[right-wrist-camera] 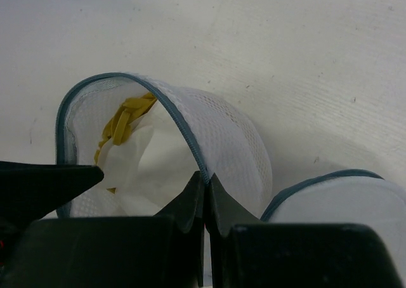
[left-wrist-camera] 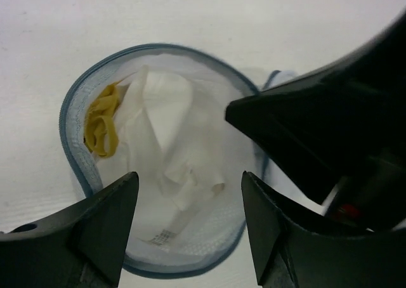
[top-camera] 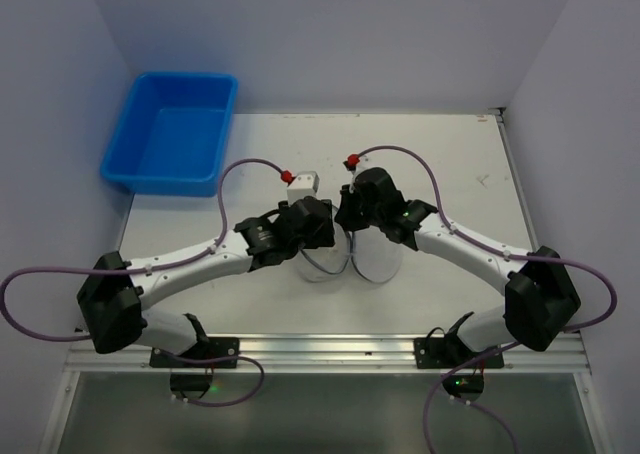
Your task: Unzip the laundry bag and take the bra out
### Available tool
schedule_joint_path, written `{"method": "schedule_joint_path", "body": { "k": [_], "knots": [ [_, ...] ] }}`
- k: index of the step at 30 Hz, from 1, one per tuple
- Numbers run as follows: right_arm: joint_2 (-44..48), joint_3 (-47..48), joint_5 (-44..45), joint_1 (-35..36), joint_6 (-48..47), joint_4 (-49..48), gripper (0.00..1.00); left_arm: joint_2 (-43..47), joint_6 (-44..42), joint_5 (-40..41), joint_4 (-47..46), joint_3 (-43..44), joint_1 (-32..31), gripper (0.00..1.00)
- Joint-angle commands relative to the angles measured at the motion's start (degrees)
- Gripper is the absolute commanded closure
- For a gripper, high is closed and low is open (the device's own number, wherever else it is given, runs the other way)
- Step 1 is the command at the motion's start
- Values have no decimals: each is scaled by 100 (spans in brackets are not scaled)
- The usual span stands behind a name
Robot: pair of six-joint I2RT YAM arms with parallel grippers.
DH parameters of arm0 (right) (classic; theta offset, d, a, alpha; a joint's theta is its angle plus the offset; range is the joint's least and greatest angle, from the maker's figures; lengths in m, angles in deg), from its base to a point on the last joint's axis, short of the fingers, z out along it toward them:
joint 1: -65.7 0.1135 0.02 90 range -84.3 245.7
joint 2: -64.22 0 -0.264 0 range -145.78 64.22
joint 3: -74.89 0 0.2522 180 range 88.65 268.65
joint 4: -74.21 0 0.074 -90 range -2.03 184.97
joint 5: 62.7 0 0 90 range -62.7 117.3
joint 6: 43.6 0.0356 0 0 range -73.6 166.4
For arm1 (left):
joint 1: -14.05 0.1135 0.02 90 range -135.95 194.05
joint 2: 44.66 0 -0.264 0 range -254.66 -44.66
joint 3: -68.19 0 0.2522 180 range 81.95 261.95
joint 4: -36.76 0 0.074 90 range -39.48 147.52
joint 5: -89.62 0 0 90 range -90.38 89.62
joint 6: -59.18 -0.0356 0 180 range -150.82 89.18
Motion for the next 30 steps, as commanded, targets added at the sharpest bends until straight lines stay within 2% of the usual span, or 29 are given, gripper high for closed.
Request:
{"method": "schedule_joint_path", "body": {
  "k": [1, 12, 17, 20, 21, 23, 24, 30],
  "knots": [
    [63, 38, 50, 12, 171, -93, 100, -259, 266, 859, 184, 208, -11, 31],
    [186, -77, -20, 3, 189, -181, 100, -1121, -24, 930, -360, 261, 7, 35],
    [169, -147, -179, 12, 224, -278, 100, -1437, -59, 869, -554, 243, 7, 44],
    [195, -208, -188, 12, 250, -339, 100, -1604, 11, 869, -589, 199, 33, 61],
    [204, -226, -161, 12, 250, -348, 100, -1639, 37, 860, -598, 190, 42, 73],
    [195, -261, -152, 12, 268, -331, 100, -1622, 37, 860, -633, 129, 42, 86],
    [195, -287, -144, 12, 294, -331, 100, -1544, 37, 860, -659, 103, 42, 98],
    [186, -410, 198, -14, 259, -339, 100, -641, -252, 553, -869, -187, 42, 100]
  ]
}}
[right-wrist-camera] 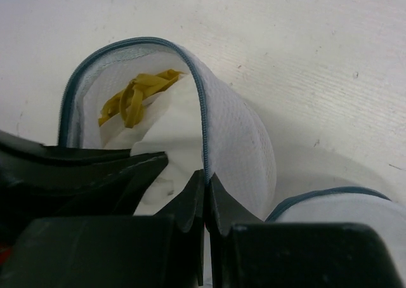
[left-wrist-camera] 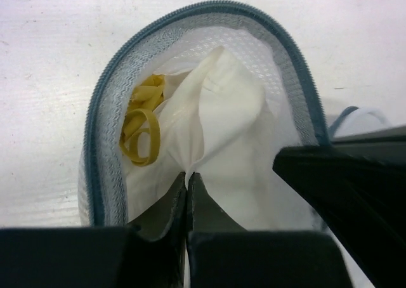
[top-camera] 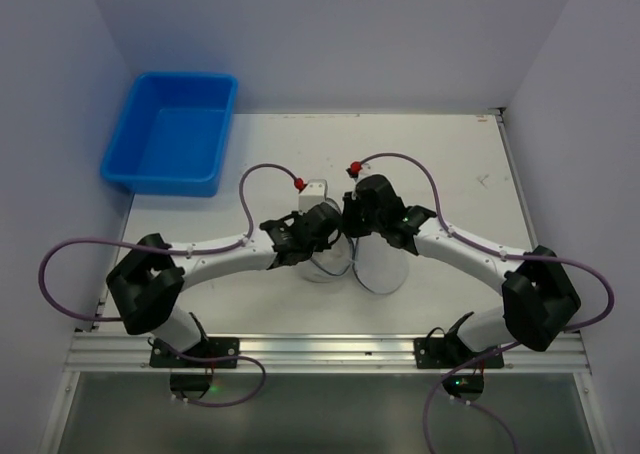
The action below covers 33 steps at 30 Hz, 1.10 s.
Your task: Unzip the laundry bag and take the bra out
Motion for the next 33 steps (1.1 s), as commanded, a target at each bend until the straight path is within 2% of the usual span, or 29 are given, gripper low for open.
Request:
{"method": "schedule_joint_path", "body": {
  "k": [1, 5, 8, 12, 16, 17, 20, 24, 27, 28, 30, 31, 33],
  "knots": [
    [169, -76, 245, -14, 23, -202, 100, 918, -265, -88, -509, -222, 18, 100],
    [73, -50, 368, -67, -47, -167, 100, 1849, -871, -1060, -1150, -635, 18, 100],
    [-15, -6, 447, -85, -109, -79, 100, 2482, -1013, -1537, -1344, -873, 35, 100],
    [-68, -15, 491, -94, -171, -8, 100, 3423, -908, -1784, -1652, -1154, 202, 100],
    [-95, -94, 421, -94, -144, 0, 100, 3881, -917, -1916, -1705, -989, 816, 100],
    [-95, -102, 386, -94, -136, 18, 100, 3934, -925, -1995, -1697, -788, 1174, 100],
    [-86, -138, 342, -102, -127, 62, 100, 3847, -1144, -1602, -1505, -156, 1660, 100],
    [-25, -199, 254, -94, -100, 97, 100, 3234, -1505, -1231, -1257, 865, 2249, 100],
    [19, -252, 184, -94, -74, 123, 100, 2610, -1585, -1485, -1117, 1691, 2986, 100],
    [37, -278, 149, -94, -65, 132, 100, 2433, -1576, -1564, -1082, 1893, 3406, 100],
    [81, -304, 96, -94, -39, 132, 100, 1925, -1418, -1985, -1029, 2482, 3856, 100],
    [98, -322, 70, -94, -30, 141, 100, 1747, -1365, -2152, -1037, 2667, 4285, 100],
    [142, -322, 35, -94, -30, 167, 100, 1246, -1304, -2505, -1020, 3264, 4648, 100]
  ]
}}
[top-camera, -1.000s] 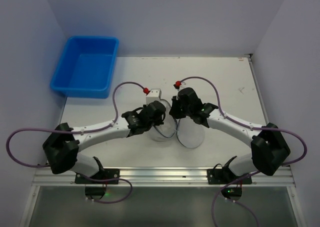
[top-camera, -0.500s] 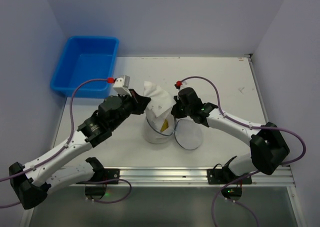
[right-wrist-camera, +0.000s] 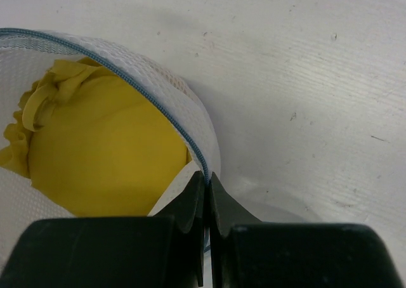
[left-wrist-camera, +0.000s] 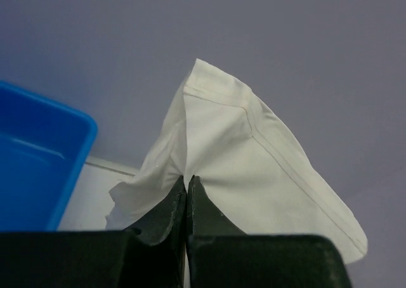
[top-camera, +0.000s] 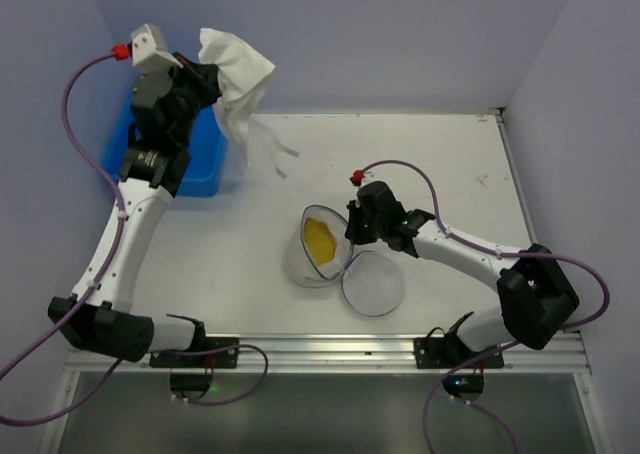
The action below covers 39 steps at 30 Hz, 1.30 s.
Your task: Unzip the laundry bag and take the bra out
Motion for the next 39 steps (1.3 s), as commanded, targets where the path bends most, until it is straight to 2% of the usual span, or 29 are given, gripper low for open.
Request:
{"method": "schedule_joint_path", "body": {
  "k": [1, 10, 14, 20, 24, 27, 31, 34, 37, 39],
  "knots": [
    [223, -14, -173, -17, 36, -1, 100, -649, 32, -691, 88, 795, 797, 100],
    [162, 179, -525, -17, -8, 78, 100, -2811, 172, -1447, -35, 3254, 2117, 100],
    [48, 346, -613, -17, -87, 201, 100, -3567, 243, -1501, -419, 3654, 2364, 100],
    [-66, 443, -648, -17, -175, 227, 100, -4323, 446, -1799, -1517, 3276, 2558, 100],
    [-102, 408, -648, -17, -210, 254, 100, -4790, 384, -1992, -1687, 3224, 2645, 100],
    [-154, 399, -604, -17, -237, 254, 100, -4712, 384, -2072, -2020, 2707, 2663, 100],
    [-242, 443, -657, -17, -281, 254, 100, -4256, 322, -1582, -2407, 1338, 2681, 100],
    [-278, 434, -701, -26, -281, 236, 100, -4263, 348, -1299, -2320, 756, 2742, 100],
    [-243, 417, -675, -17, -290, 236, 100, -4482, 392, -1464, -2040, 753, 2821, 100],
    [-216, 417, -622, -17, -298, 236, 100, -4694, 393, -1649, -1898, 876, 2874, 88]
  ]
}}
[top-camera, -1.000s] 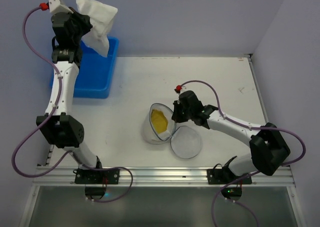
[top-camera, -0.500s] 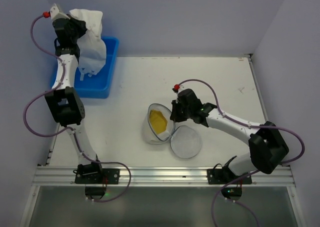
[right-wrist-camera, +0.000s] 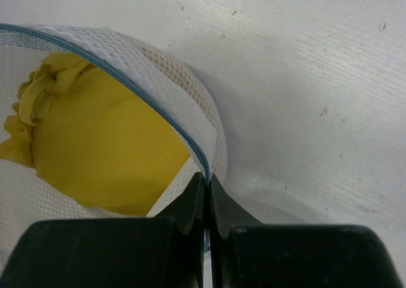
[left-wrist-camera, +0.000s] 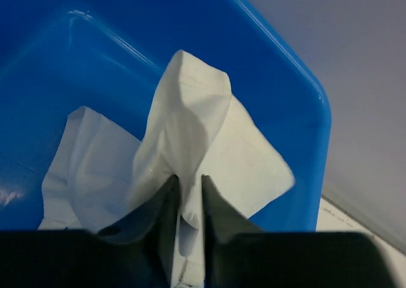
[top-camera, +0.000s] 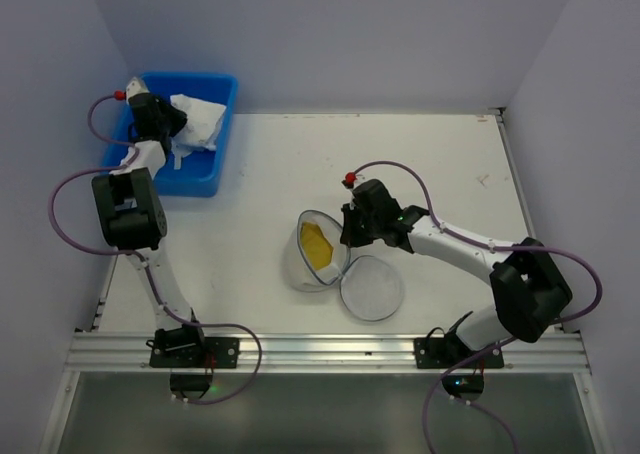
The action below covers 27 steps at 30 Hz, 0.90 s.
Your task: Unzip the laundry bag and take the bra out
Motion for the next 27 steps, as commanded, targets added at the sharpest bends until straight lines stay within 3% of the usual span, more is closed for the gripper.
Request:
{"method": "schedule_joint_path", "body": {
  "k": [1, 3, 4, 5, 7, 10, 16, 21, 26, 27],
  "knots": [
    [81, 189, 16, -17, -100, -13, 100, 16, 38, -177, -143, 297, 164, 71],
    [116, 189, 43, -17, -91, 14, 100, 156, 12, -213, -142, 272, 147, 50],
    [151, 189, 60, -17, -91, 22, 100, 383, -14, -239, -151, 193, 146, 27],
    [169, 189, 69, -17, -91, 22, 100, 516, -40, -256, -125, 157, 129, 20],
    [187, 216, 131, -17, -99, 40, 100, 962, -180, -187, 137, 96, 85, 8],
    [239, 268, 175, -17, -126, 75, 100, 1673, -409, -29, 498, -141, -73, 2],
    [257, 365, 324, -17, -152, 101, 100, 3369, -709, 516, 1420, -1405, -1258, 6],
    [248, 453, 272, -17, -91, 189, 100, 4681, -305, 254, 1545, -2880, -3048, 13],
    [397, 374, 333, -17, 23, 189, 100, 5535, 205, 278, 1642, -3569, -4797, 30],
    [424, 330, 333, -17, 50, 172, 100, 5596, 336, 480, 1651, -3674, -5019, 37]
  ]
}}
